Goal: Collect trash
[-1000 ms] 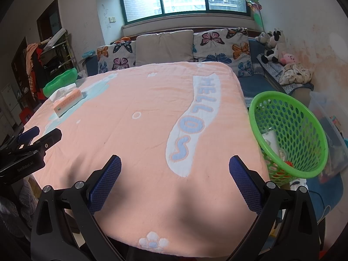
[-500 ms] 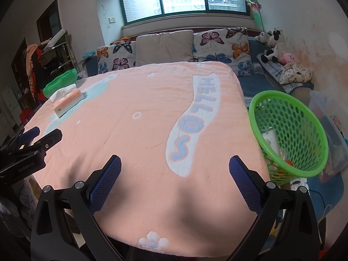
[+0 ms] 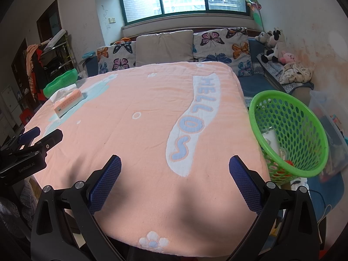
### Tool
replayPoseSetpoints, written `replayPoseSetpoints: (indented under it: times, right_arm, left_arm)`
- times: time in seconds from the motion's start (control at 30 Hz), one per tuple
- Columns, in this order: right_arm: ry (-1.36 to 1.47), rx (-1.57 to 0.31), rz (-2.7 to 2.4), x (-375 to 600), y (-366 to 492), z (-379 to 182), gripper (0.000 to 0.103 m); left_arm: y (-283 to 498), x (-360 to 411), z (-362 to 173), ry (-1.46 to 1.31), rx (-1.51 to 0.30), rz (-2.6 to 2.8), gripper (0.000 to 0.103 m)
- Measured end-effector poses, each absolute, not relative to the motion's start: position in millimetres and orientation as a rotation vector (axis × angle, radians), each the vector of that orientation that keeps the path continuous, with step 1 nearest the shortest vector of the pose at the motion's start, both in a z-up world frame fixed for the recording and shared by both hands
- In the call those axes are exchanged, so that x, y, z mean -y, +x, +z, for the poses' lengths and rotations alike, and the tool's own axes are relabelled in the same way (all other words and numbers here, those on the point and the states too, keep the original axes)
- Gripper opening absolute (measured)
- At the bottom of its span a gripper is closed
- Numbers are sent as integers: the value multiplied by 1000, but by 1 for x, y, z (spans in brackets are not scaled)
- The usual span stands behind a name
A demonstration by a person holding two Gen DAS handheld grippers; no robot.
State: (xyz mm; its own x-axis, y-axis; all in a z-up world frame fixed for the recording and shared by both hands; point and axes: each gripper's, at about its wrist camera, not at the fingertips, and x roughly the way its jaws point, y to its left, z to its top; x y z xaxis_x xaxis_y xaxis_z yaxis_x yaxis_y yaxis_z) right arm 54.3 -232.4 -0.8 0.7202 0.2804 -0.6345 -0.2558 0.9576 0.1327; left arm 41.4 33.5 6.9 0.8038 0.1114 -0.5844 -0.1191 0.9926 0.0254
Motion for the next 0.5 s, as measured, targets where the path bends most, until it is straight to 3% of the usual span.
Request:
replayPoseSetpoints:
  times: [0.5]
  right_arm:
    - [35, -707, 296, 231, 54, 0, 99]
  left_arm:
    - [43, -34, 6, -3, -627, 125, 96]
